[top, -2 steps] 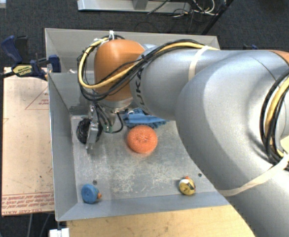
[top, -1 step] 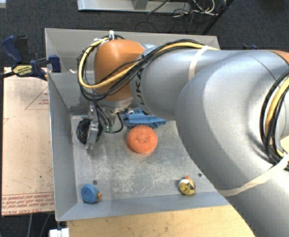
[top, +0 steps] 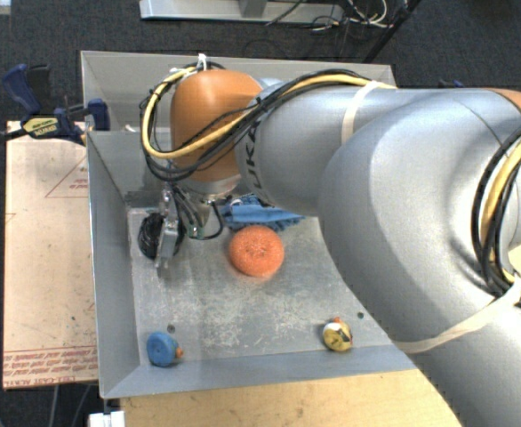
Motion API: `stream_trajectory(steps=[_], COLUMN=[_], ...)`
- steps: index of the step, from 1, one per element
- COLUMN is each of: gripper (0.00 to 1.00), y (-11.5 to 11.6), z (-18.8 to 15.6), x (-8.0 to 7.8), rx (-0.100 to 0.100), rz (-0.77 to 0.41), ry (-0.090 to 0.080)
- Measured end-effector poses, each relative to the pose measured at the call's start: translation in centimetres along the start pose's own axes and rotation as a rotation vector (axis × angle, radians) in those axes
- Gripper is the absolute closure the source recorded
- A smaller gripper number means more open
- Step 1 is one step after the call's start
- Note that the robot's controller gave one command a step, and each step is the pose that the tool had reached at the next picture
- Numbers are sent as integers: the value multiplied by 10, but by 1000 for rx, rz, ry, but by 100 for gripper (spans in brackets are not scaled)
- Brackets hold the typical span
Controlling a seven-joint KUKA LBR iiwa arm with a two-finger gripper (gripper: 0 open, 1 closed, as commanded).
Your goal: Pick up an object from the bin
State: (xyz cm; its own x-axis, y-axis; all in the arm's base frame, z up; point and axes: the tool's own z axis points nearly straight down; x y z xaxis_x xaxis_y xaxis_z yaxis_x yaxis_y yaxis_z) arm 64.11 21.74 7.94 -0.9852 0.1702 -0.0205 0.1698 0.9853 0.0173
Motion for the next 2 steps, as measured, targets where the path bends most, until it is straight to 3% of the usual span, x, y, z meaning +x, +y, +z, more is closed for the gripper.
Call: stream_trajectory(steps=[2], gripper=[100], y=[1], z=[-30], x=[-2], rx=[-3], rz=[0], ry=[-5])
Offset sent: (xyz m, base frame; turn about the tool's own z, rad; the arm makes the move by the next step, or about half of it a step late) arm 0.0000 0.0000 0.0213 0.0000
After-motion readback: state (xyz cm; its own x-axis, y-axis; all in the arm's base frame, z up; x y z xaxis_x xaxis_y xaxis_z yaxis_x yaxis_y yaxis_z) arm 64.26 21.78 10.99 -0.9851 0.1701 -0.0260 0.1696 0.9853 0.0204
